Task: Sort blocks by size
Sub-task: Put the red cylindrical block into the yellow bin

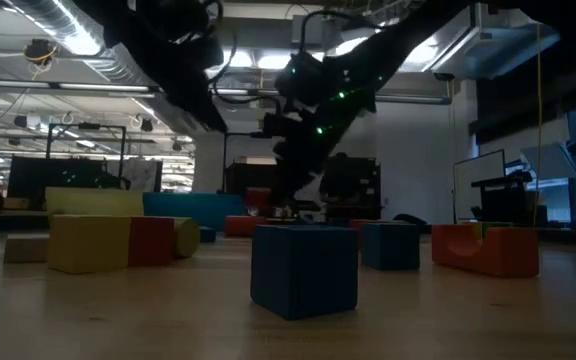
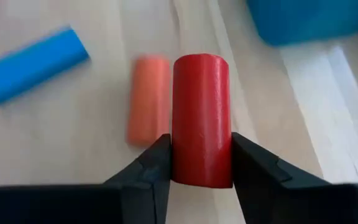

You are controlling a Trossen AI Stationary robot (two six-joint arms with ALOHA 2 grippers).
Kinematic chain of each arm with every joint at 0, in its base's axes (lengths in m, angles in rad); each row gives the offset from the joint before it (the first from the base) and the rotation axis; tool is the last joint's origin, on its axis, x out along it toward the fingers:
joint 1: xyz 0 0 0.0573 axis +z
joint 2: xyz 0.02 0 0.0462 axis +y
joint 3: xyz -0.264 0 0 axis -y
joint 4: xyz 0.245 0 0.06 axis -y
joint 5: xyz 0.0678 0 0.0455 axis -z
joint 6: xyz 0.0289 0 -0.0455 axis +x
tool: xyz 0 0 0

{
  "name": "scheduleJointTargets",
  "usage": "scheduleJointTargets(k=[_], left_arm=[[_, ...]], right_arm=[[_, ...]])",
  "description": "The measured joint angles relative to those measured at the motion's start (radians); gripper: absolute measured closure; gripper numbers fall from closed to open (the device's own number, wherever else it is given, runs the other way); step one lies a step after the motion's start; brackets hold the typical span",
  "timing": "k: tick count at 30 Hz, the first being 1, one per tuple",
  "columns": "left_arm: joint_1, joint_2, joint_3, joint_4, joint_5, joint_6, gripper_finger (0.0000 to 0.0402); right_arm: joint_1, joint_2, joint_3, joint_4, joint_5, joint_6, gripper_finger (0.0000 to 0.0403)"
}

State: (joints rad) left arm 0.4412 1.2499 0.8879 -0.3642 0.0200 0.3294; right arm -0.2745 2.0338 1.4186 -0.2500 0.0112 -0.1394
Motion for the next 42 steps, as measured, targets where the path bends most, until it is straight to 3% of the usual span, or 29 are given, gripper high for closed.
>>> scheduleJointTargets(k=[9, 32, 42], left_arm=[[-0.018, 0.0, 0.0, 0.015, -0.001, 0.045, 0.02], [-0.018, 0.0, 0.0, -0.049, 0.066, -0.033, 0.0201], [-0.015, 0.0, 0.0, -0.074, 0.069, -0.037, 0.0252]], right_arm=[[0.012, 0.0, 0.116, 0.005, -0.141, 0.003, 0.0266], [0.027, 0.0, 0.214, 0.015, -0.162, 0.0, 0.0266], [0.027, 0.0, 0.214, 0.014, -0.165, -0.008, 0.0266]])
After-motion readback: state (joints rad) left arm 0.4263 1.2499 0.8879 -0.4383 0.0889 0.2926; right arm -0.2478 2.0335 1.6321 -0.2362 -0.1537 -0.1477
